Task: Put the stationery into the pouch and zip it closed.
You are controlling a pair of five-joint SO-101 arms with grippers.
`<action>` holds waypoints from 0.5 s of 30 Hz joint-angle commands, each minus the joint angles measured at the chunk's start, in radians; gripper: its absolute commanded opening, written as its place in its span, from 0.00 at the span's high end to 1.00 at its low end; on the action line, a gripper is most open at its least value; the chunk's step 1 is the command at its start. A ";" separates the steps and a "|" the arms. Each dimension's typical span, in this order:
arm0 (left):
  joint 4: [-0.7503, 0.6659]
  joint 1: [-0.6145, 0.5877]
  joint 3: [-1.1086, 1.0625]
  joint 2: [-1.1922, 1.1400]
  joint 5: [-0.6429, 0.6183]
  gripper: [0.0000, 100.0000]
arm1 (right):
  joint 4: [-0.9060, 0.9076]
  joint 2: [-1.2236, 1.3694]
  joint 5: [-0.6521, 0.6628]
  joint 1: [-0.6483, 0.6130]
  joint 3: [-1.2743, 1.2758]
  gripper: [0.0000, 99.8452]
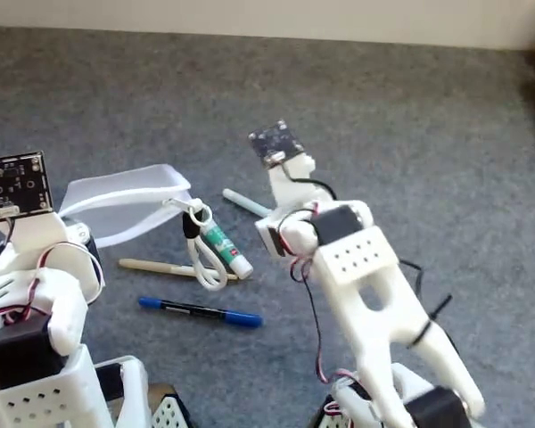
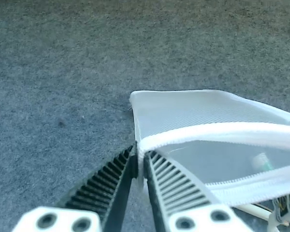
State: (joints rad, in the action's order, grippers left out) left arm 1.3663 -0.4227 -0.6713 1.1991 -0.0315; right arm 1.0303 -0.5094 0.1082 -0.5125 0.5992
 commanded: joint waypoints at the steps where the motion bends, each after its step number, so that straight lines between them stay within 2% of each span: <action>1: 0.002 0.021 0.085 -0.008 0.000 0.99 | -0.027 -0.114 -0.037 0.005 -0.008 0.99; 6: 0.005 0.024 0.122 -0.047 0.000 0.99 | -0.028 -0.173 -0.044 -0.047 -0.013 0.99; 15: 0.110 0.088 0.372 -0.337 0.002 0.99 | -0.028 -0.326 -0.044 -0.150 -0.018 0.99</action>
State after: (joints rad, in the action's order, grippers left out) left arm 1.4339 -0.3782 -0.4442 0.9628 -0.0299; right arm 1.0196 -0.7549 0.0744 -0.6306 0.6022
